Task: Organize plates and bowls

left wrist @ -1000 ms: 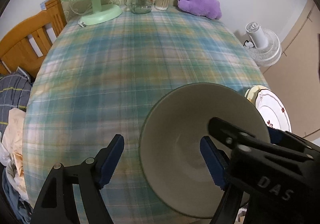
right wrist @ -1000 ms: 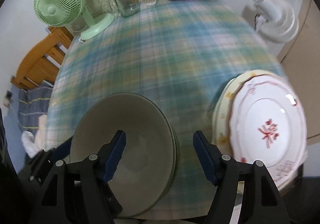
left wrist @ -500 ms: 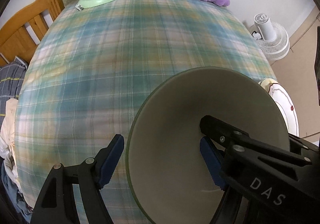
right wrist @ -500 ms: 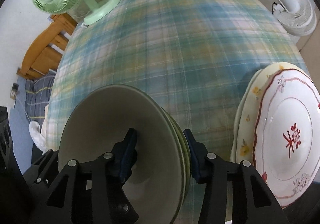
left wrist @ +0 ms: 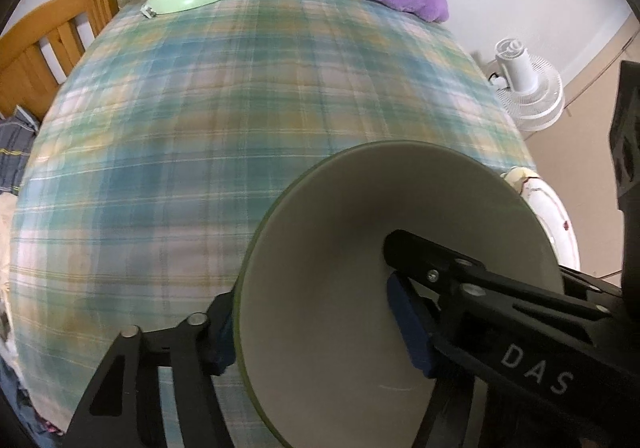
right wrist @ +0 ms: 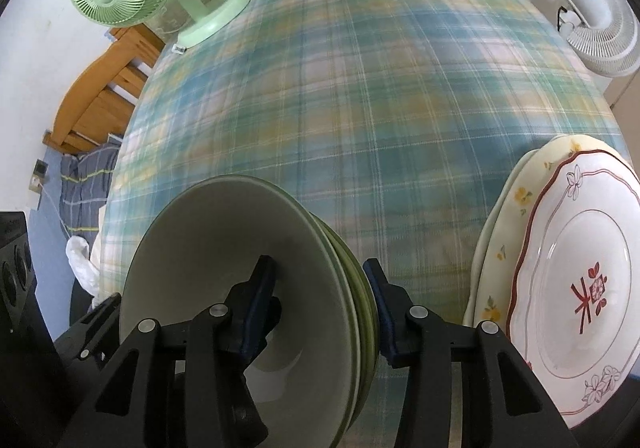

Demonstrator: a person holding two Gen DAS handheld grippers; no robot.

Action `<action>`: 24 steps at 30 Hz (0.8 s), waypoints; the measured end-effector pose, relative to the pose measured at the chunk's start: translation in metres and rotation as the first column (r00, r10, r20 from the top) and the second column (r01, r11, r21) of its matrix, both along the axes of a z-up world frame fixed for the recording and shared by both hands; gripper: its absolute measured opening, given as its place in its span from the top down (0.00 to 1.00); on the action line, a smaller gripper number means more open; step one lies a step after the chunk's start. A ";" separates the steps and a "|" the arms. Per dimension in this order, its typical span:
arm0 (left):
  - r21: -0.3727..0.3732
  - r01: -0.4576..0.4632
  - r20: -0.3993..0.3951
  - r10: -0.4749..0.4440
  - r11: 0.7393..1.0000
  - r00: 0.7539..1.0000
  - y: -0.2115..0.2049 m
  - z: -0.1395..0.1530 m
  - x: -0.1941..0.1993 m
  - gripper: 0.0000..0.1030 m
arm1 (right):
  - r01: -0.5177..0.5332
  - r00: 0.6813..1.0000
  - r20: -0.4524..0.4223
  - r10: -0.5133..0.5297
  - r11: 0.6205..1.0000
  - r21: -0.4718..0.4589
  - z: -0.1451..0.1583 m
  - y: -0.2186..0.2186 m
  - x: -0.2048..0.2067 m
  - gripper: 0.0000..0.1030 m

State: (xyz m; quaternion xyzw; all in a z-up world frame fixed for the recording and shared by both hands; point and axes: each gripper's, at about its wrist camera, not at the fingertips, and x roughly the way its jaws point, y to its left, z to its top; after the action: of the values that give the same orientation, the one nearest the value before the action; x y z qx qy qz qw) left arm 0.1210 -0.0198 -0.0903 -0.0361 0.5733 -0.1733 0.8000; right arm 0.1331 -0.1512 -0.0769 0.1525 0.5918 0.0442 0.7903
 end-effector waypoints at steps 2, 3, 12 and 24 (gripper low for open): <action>-0.031 -0.011 -0.002 0.011 0.999 1.000 0.002 0.000 -0.001 0.43 | 0.000 1.000 -0.001 0.000 1.000 -0.005 0.000 0.001 0.000 0.53; -0.038 -0.020 -0.001 0.020 0.999 1.000 0.003 -0.001 -0.002 0.43 | -0.002 1.000 -0.003 0.002 1.000 -0.009 0.000 0.002 0.001 0.53; -0.047 -0.029 -0.012 0.028 0.998 1.000 0.006 0.004 -0.004 0.44 | -0.009 1.000 -0.016 0.009 0.999 -0.041 0.004 0.008 0.003 0.53; -0.067 0.027 0.058 -0.023 0.997 0.998 0.018 0.041 -0.015 0.44 | 0.041 0.998 0.048 -0.037 0.996 -0.076 0.041 0.022 -0.012 0.53</action>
State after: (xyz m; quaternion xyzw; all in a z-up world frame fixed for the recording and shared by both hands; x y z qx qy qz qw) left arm 0.1061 -0.0013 -0.0495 -0.0510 0.5443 -0.2038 0.8121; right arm 0.1215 -0.1295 -0.0361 0.1323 0.5714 0.0093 0.8099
